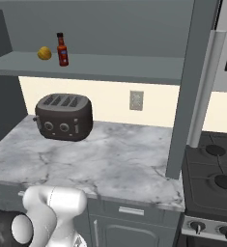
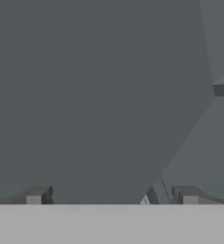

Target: The dining table condiment station is running low on condiment bottle. Refill the condiment station by opening the cabinet and taking the condiment bottle from the cabinet and placing it on the dining table.

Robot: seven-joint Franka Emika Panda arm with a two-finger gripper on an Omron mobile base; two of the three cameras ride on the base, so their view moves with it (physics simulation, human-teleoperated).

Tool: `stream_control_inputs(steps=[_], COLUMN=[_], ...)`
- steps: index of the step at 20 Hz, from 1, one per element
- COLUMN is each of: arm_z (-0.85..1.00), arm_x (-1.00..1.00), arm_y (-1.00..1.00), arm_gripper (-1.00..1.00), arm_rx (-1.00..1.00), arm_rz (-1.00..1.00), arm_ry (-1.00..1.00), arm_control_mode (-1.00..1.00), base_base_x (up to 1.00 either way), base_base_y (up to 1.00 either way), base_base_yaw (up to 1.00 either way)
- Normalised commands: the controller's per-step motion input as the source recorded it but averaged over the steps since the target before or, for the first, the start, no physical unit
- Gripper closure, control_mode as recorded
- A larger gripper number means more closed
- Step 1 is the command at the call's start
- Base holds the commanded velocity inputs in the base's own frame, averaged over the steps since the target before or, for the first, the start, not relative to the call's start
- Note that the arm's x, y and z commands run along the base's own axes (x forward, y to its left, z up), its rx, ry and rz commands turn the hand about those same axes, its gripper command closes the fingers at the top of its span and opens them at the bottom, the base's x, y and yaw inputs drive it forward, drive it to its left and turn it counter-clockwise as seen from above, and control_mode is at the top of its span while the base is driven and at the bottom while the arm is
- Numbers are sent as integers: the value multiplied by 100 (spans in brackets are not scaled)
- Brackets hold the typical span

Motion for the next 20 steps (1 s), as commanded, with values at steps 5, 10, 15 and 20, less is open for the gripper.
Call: stream_control_inputs(steps=[5, 10, 15, 20], arm_z=[0, 0, 13, 34], arm_x=[-15, -3, 11, 39], arm_y=[-100, -100, -100, -97], arm_gripper=[-100, -100, -100, -100], arm_rx=[-17, -20, -9, 0], arm_rz=[-10, -30, -36, -41], arm_ry=[-46, -31, -8, 0], arm_control_mode=[-100, -100, -100, -100], base_base_x=[0, 0, 0, 0], base_base_y=[0, 0, 0, 0], base_base_yaw=[0, 0, 0, 0])
